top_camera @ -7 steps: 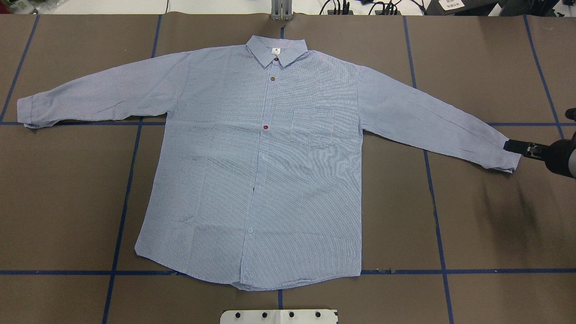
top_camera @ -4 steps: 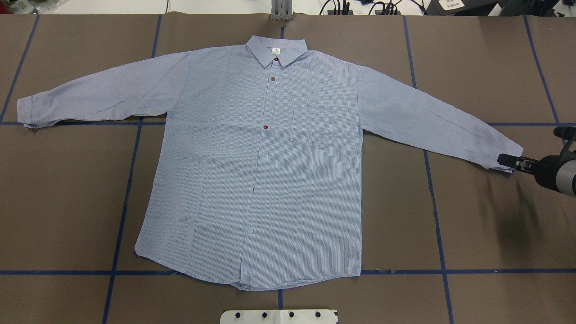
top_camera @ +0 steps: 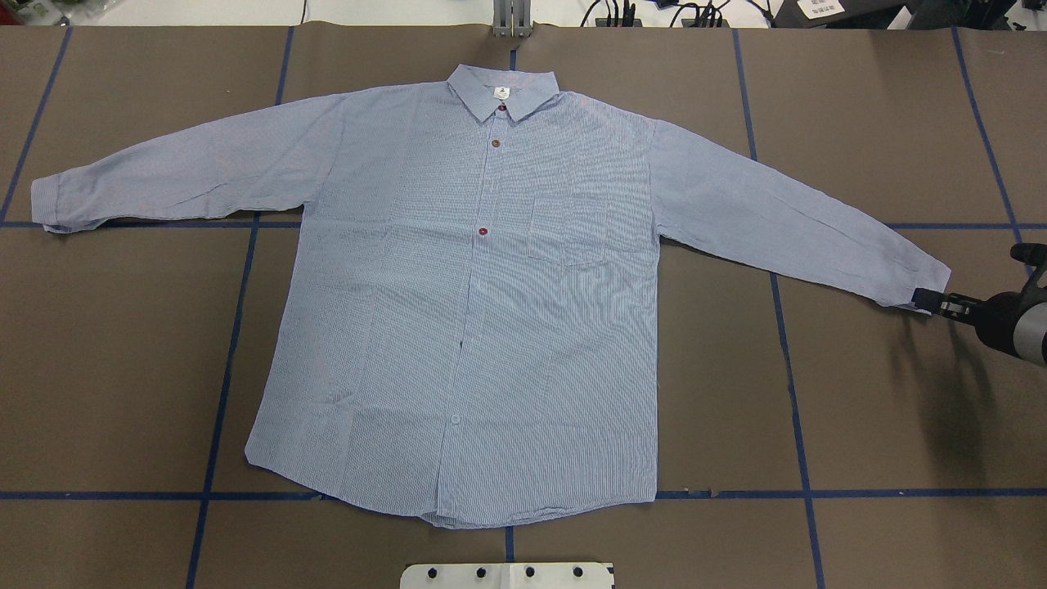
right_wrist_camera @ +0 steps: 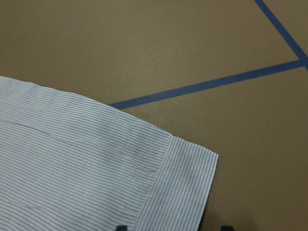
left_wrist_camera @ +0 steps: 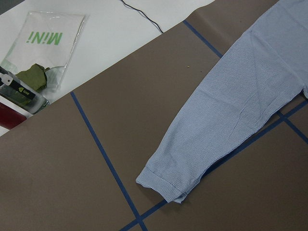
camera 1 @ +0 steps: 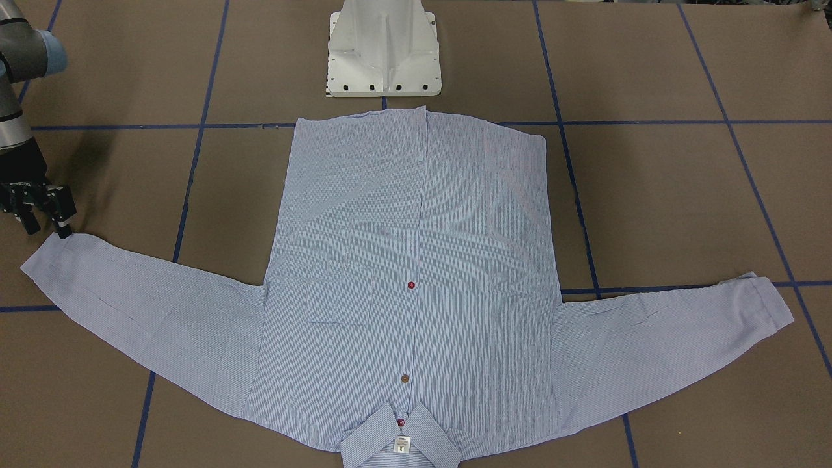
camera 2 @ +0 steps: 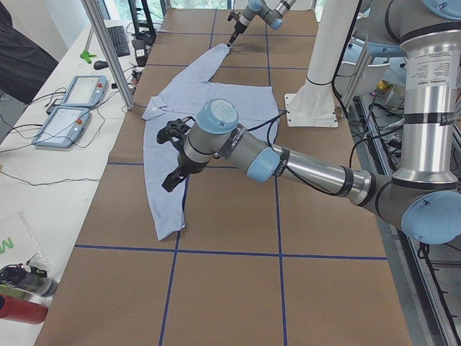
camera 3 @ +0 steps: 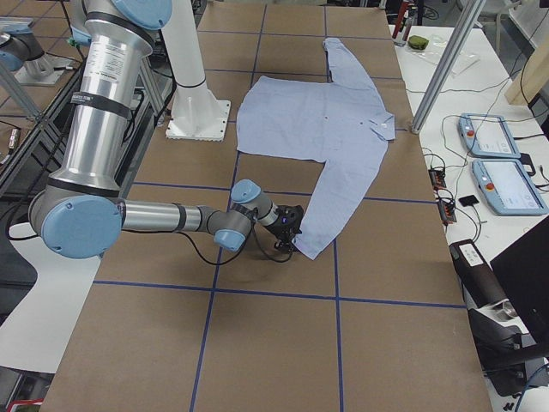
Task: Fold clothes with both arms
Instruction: 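Lower the right gripper to the cuff of the sleeve nearest it and grasp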
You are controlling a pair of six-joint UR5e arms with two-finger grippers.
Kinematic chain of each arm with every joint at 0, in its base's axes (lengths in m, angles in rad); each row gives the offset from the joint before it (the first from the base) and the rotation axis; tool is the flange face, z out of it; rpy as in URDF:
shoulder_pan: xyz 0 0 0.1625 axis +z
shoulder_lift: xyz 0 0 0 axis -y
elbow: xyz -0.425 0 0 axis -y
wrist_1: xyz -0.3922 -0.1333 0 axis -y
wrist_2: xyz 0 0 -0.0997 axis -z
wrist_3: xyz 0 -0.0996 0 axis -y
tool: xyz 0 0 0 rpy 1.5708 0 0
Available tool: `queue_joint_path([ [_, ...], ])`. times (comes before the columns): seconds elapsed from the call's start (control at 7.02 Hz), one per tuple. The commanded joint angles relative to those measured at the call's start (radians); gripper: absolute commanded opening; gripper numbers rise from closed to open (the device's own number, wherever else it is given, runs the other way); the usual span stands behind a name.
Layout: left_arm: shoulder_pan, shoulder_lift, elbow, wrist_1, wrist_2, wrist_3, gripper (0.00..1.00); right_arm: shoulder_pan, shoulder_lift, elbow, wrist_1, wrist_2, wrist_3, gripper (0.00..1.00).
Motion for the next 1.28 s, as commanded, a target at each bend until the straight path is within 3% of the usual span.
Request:
queue_joint_path([
  [0.0, 0.000, 0.000, 0.000, 0.000, -0.001, 0.001, 1.00, -0.010, 0.001, -0.008, 0.001, -0.005, 0.002, 0.67],
  [0.43, 0.000, 0.000, 0.002, 0.000, 0.001, 0.001, 1.00, -0.020, 0.008, -0.008, 0.003, -0.005, 0.043, 0.37],
  [0.71, 0.000, 0.000, 0.005, 0.000, -0.001, 0.001, 1.00, -0.021, 0.011, -0.008, 0.003, -0.008, 0.044, 0.02],
  [1.14, 0.000, 0.000, 0.005, 0.000, -0.001, 0.001, 1.00, -0.018, 0.012, 0.042, 0.003, 0.003, 0.039, 0.00],
])
